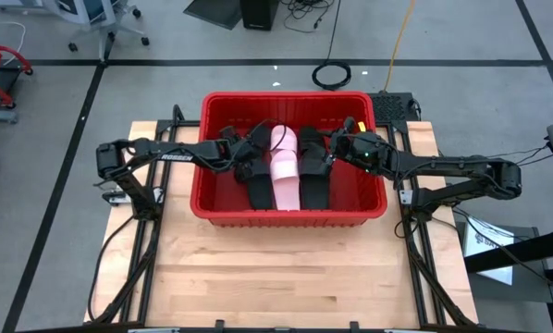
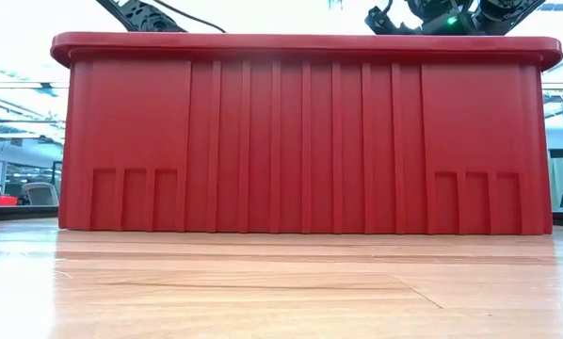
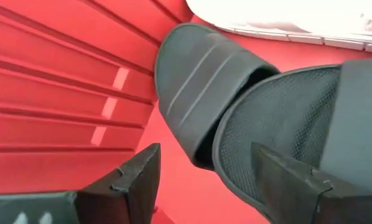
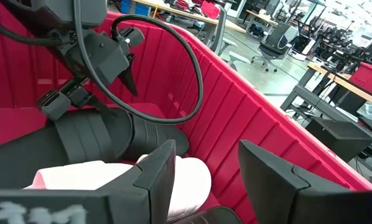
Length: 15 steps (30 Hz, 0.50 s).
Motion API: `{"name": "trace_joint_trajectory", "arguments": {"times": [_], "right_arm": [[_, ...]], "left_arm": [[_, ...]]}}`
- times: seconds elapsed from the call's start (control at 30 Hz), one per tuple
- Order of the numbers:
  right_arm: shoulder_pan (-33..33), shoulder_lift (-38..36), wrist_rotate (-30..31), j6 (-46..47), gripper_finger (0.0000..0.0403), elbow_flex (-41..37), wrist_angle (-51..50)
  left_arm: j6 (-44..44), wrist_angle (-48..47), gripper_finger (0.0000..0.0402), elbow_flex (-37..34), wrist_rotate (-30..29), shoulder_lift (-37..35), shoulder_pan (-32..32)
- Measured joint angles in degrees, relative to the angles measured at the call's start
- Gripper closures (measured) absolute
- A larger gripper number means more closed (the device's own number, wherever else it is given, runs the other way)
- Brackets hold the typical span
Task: Pick and place slides into bin
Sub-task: Put the black slide into the red bin, then return to Home Position
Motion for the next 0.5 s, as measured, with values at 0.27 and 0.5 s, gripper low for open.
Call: {"name": "trace_joint_trajectory", "arguments": {"times": [0.27,0.5], "right_arm": [[-0.02,0.01,0.02,-0.11,0.0238,0.00,0.12],[-0.02,0.02,0.04,-0.13,0.0238,0.00,0.97]], "left_arm": [[1.64,3.32,0.0160,0.00,-3.65,-3.83,-1.21],[2.77,7.40,0.0160,0.01,-3.29,-12.70,-2.28]]}}
